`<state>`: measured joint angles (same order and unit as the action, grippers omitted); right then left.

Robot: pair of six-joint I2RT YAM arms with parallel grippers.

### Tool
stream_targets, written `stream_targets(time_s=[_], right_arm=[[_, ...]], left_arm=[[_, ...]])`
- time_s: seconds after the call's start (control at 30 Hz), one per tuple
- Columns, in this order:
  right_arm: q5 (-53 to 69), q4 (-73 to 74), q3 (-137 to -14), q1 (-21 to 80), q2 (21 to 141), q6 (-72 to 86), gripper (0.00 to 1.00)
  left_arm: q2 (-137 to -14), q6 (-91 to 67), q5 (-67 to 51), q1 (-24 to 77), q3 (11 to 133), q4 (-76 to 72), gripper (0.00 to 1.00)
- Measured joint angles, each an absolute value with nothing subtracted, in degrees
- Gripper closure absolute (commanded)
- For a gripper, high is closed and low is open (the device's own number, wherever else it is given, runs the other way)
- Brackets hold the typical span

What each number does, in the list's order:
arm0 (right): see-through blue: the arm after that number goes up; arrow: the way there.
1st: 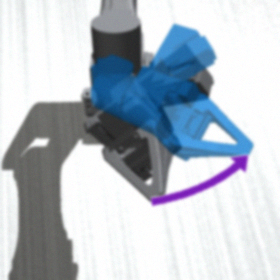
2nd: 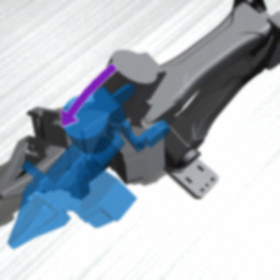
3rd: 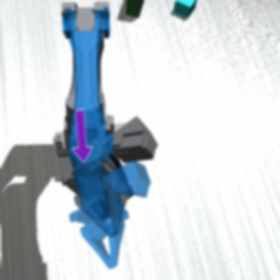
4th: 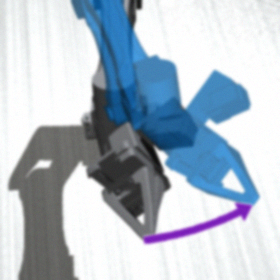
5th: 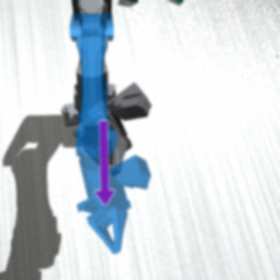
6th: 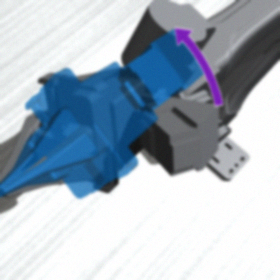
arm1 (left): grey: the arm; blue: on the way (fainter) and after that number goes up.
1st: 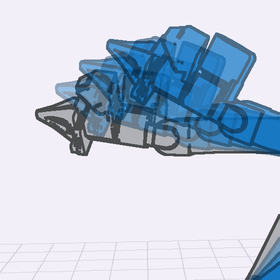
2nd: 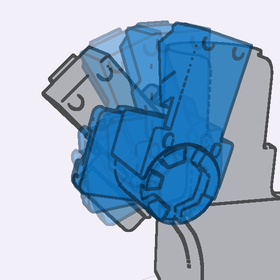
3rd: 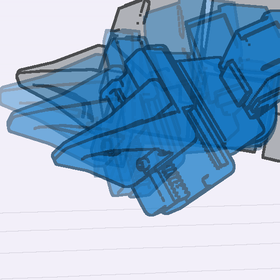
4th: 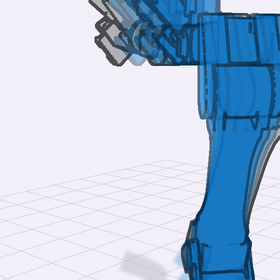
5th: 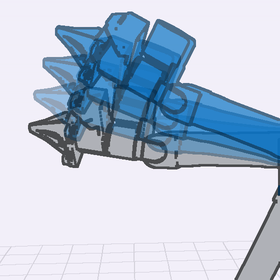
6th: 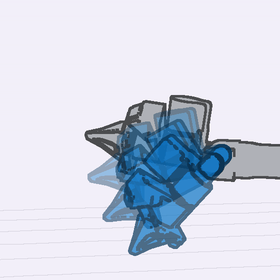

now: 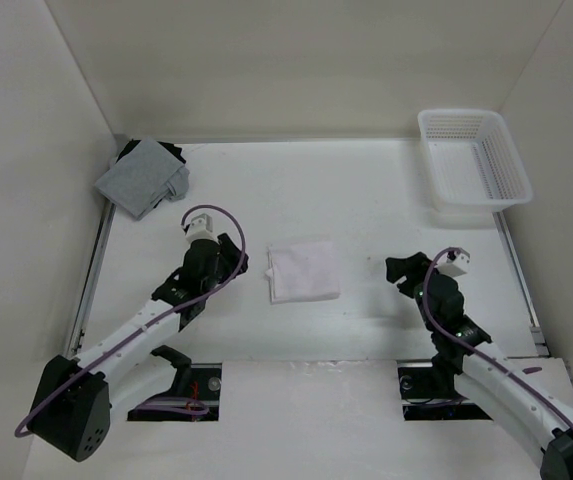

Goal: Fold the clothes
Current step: Fold the tank top

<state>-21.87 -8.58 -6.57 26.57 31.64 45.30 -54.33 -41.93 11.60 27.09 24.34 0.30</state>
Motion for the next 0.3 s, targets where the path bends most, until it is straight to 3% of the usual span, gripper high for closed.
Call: stream_targets(time_s=[0.13,0.23,0.3], right_arm=[[-22.0,-8.8,-6.6,26.6,33.1,45.2,0.4],[-22.2,-9.0,-6.6,26.6,33.9,45.2,0.67],[-22.2,-9.1,-6.6,26.6,33.7,45.2,0.8]], left_arm=[[-55.8,-41.9,11.6,28.2,24.3,0.2,0.55],[-56.4,-41.9,11.6,28.9,24.3,-0.2,0.57],[-56.9,-41.8,11.6,29.2,24.3,-0.7,0.55]])
